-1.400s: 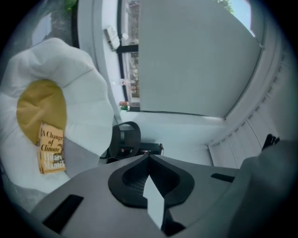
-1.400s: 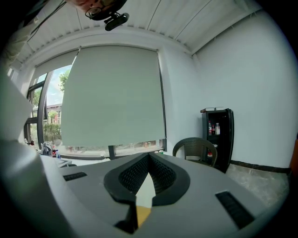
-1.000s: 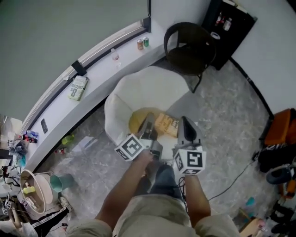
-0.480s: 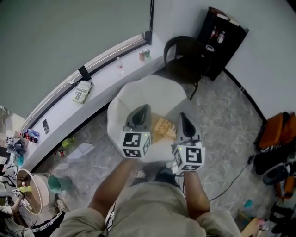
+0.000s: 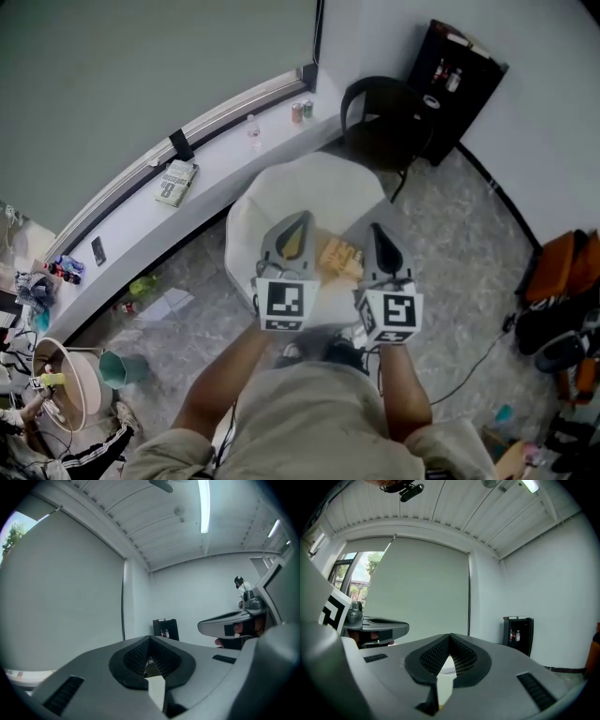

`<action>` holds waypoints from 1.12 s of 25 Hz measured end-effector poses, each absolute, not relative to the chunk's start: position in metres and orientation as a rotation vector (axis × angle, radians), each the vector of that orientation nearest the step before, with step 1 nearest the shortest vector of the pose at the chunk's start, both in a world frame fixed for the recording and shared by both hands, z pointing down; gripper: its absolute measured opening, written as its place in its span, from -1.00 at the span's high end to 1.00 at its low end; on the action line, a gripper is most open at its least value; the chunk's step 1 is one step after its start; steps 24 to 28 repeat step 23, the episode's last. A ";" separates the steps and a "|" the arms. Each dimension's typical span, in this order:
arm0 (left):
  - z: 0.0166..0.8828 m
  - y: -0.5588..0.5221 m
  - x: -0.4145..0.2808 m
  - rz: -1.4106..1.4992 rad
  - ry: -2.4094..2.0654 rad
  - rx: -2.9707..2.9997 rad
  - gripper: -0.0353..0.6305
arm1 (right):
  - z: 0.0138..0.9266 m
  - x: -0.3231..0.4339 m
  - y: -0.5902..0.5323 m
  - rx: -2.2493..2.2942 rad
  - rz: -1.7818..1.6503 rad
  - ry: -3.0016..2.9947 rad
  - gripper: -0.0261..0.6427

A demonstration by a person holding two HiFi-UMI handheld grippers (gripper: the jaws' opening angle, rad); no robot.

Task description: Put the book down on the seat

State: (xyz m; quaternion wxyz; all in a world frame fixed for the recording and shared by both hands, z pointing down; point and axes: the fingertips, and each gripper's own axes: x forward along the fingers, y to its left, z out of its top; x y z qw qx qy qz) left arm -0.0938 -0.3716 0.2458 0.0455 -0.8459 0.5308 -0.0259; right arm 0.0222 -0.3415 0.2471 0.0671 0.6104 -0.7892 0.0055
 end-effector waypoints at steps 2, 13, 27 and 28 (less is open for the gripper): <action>0.244 -0.371 -0.096 -0.054 1.639 -2.596 0.87 | 0.248 0.022 -0.342 1.838 0.021 -2.376 0.91; 0.248 -0.377 -0.107 -0.038 1.680 -2.601 0.87 | 0.236 0.026 -0.342 1.881 -0.065 -2.408 0.91; 0.274 -0.370 -0.083 -0.076 1.630 -2.670 0.87 | 0.250 0.037 -0.330 1.900 -0.058 -2.356 0.91; 0.274 -0.370 -0.083 -0.076 1.630 -2.670 0.87 | 0.250 0.037 -0.330 1.900 -0.058 -2.356 0.91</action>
